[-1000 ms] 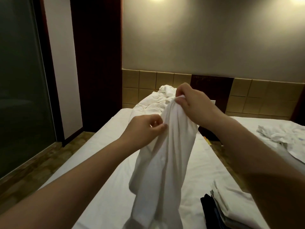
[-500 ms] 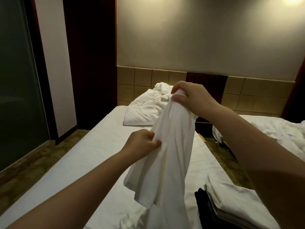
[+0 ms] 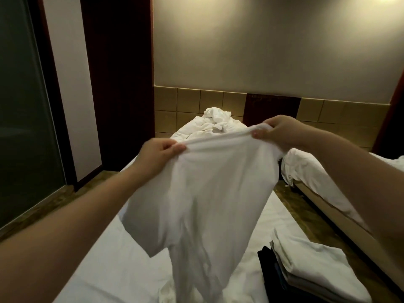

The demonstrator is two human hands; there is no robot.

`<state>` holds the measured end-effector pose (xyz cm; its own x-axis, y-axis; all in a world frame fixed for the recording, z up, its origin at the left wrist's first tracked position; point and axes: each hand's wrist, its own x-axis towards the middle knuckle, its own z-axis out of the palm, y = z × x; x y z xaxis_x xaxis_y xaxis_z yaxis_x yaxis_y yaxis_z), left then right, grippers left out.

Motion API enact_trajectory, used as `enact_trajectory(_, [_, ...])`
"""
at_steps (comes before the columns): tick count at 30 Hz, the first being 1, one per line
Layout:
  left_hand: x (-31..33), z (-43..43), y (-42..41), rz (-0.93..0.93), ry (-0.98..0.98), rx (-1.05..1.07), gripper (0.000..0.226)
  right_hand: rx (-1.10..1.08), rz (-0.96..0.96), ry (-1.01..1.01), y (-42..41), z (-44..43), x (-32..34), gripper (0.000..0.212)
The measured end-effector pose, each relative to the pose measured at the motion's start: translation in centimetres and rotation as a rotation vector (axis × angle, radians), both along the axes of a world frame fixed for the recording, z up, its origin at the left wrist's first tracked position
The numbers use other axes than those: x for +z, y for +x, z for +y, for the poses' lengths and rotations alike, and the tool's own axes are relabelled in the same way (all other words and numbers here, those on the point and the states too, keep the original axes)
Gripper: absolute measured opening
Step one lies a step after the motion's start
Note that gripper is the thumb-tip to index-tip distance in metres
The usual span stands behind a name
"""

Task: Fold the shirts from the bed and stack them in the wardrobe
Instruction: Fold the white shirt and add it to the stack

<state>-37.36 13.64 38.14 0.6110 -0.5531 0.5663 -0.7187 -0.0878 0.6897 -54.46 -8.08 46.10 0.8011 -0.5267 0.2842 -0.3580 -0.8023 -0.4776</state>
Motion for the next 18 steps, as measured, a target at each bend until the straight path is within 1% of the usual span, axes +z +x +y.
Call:
enact_trajectory(1, [0.9,0.1,0.2,-0.024,0.010,0.003,0.021,0.008,-0.038,0.018,0.0,0.0,0.1,0.035])
enact_trajectory(3, [2.6,0.3,0.5,-0.068,0.106,0.000,0.012,0.064,-0.137,0.124,0.1,0.2,0.6,0.031])
enact_trajectory(5, [3.9,0.3,0.8,-0.070,0.250,-0.001,0.013,0.114,-0.212,0.221,0.4,0.4,1.1,0.031])
enact_trajectory(7, [4.2,0.4,1.4,-0.092,0.346,0.028,0.011,0.144,-0.237,0.290,0.7,0.6,1.4,0.035])
enact_trajectory(8, [4.2,0.5,1.7,-0.110,0.361,0.050,0.012,0.164,-0.222,0.338,0.8,0.7,1.6,0.035])
enact_trajectory(9, [4.0,0.6,2.1,-0.125,0.353,0.071,0.014,0.186,-0.189,0.386,0.8,0.8,1.7,0.035])
enact_trajectory(11, [3.6,0.9,2.7,-0.122,0.289,0.092,0.021,0.206,-0.054,0.419,0.5,1.1,2.0,0.032])
enact_trajectory(13, [3.4,1.1,2.7,-0.055,0.198,0.063,0.020,0.211,0.108,0.409,0.1,1.4,2.2,0.028])
enact_trajectory(14, [3.4,1.2,2.5,-0.010,0.160,0.037,0.017,0.210,0.159,0.394,0.0,1.5,2.2,0.026])
enact_trajectory(16, [3.7,1.5,2.1,0.078,0.114,-0.024,0.014,0.199,0.183,0.369,-0.3,1.2,2.3,0.022])
enact_trajectory(18, [4.3,1.8,1.9,0.145,0.127,-0.093,0.013,0.222,0.135,0.365,-0.6,0.7,2.3,0.016])
